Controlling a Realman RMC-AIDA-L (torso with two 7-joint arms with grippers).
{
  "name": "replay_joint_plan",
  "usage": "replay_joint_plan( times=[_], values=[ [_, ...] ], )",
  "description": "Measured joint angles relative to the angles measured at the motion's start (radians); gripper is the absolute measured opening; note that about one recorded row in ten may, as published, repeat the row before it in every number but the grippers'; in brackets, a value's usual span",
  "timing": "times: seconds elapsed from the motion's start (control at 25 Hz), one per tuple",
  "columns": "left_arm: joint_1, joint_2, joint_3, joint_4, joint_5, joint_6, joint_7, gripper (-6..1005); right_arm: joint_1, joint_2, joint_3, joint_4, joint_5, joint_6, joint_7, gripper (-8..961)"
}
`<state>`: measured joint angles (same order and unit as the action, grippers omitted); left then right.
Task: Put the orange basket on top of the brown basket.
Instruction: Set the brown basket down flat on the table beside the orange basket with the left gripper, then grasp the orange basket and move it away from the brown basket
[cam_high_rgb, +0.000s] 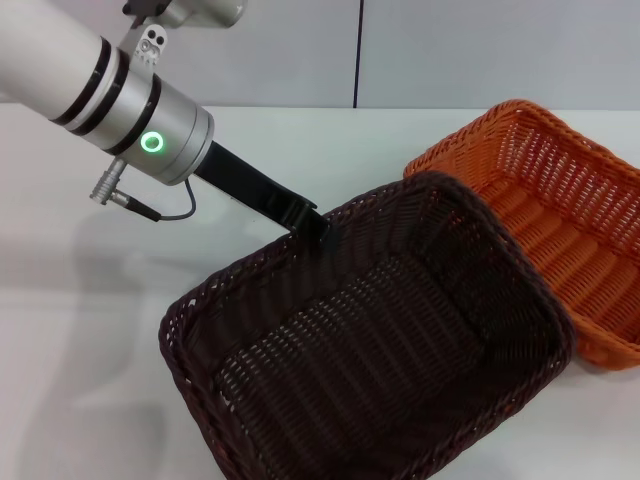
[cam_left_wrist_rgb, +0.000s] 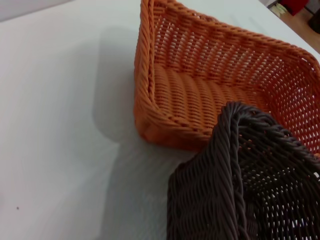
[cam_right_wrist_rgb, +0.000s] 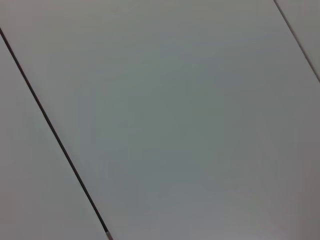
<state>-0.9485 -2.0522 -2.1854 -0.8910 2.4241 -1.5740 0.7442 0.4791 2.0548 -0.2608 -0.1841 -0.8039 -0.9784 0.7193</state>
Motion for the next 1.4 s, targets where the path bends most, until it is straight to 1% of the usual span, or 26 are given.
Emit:
replay_joint_plan(
  times=[0.36, 0.52, 0.6, 0.72, 0.76, 0.8, 0.84, 0.88, 0.96, 1.0, 1.04, 1.12, 1.16, 1.2, 1.24, 1.36, 1.4],
  values=[
    [0.011, 0.000, -0.014, -0.009, -0.005, 0.004, 0.003, 251, 0.002, -0.002, 0.000, -0.001, 0.000, 0.003, 0.000, 742],
    [0.019, 0.000, -0.016, -0.036, -0.005, 0.006, 0.006, 255, 0.001, -0.002, 0.000, -0.002, 0.000, 0.003, 0.000, 742],
    [0.033, -0.002, -0.025, -0.070, -0.010, 0.009, 0.007, 512, -0.003, -0.003, 0.000, -0.003, 0.000, 0.003, 0.005, 742],
    [0.047, -0.002, -0.029, -0.094, -0.026, 0.016, 0.008, 635, -0.006, -0.003, -0.001, -0.005, 0.000, -0.001, 0.014, 742],
    [0.053, -0.002, -0.029, -0.103, -0.039, 0.019, 0.013, 676, -0.011, -0.004, -0.009, -0.009, -0.004, -0.011, 0.034, 742],
    [0.070, -0.001, -0.030, -0.122, -0.076, 0.022, 0.029, 717, -0.032, -0.005, -0.050, -0.041, -0.038, -0.045, 0.120, 742],
    [0.081, 0.000, -0.034, -0.134, -0.101, 0.024, 0.041, 737, -0.032, -0.005, -0.050, -0.041, -0.038, -0.045, 0.120, 742],
    [0.081, 0.000, -0.034, -0.134, -0.101, 0.024, 0.041, 758, -0.049, -0.006, -0.082, -0.073, -0.065, -0.065, 0.186, 742],
    [0.103, -0.001, -0.045, -0.154, -0.153, 0.029, 0.070, 799, -0.080, -0.008, -0.127, -0.141, -0.120, -0.104, 0.324, 742],
    [0.115, -0.001, -0.052, -0.161, -0.180, 0.031, 0.089, 820, -0.118, -0.018, -0.158, -0.229, -0.193, -0.164, 0.500, 742],
    [0.128, -0.001, -0.061, -0.166, -0.213, 0.034, 0.111, 840, -0.118, -0.018, -0.158, -0.229, -0.193, -0.164, 0.500, 742],
    [0.149, -0.001, -0.071, -0.166, -0.259, 0.041, 0.140, 840, -0.146, -0.034, -0.168, -0.301, -0.263, -0.223, 0.651, 742],
    [0.159, 0.000, -0.075, -0.164, -0.276, 0.049, 0.152, 840, -0.161, -0.048, -0.169, -0.348, -0.310, -0.261, 0.749, 742],
    [0.173, 0.001, -0.078, -0.161, -0.293, 0.060, 0.165, 840, -0.182, -0.077, -0.169, -0.426, -0.398, -0.313, 0.912, 742],
    [0.173, 0.001, -0.078, -0.161, -0.293, 0.060, 0.165, 840, -0.182, -0.077, -0.169, -0.426, -0.398, -0.313, 0.912, 742],
    [0.187, 0.002, -0.078, -0.157, -0.303, 0.072, 0.181, 840, -0.197, -0.145, -0.160, -0.558, -0.575, -0.396, 1.197, 742],
    [0.189, 0.003, -0.079, -0.154, -0.303, 0.074, 0.188, 840, -0.189, -0.197, -0.154, -0.637, -0.713, -0.453, 1.365, 742]
  ],
)
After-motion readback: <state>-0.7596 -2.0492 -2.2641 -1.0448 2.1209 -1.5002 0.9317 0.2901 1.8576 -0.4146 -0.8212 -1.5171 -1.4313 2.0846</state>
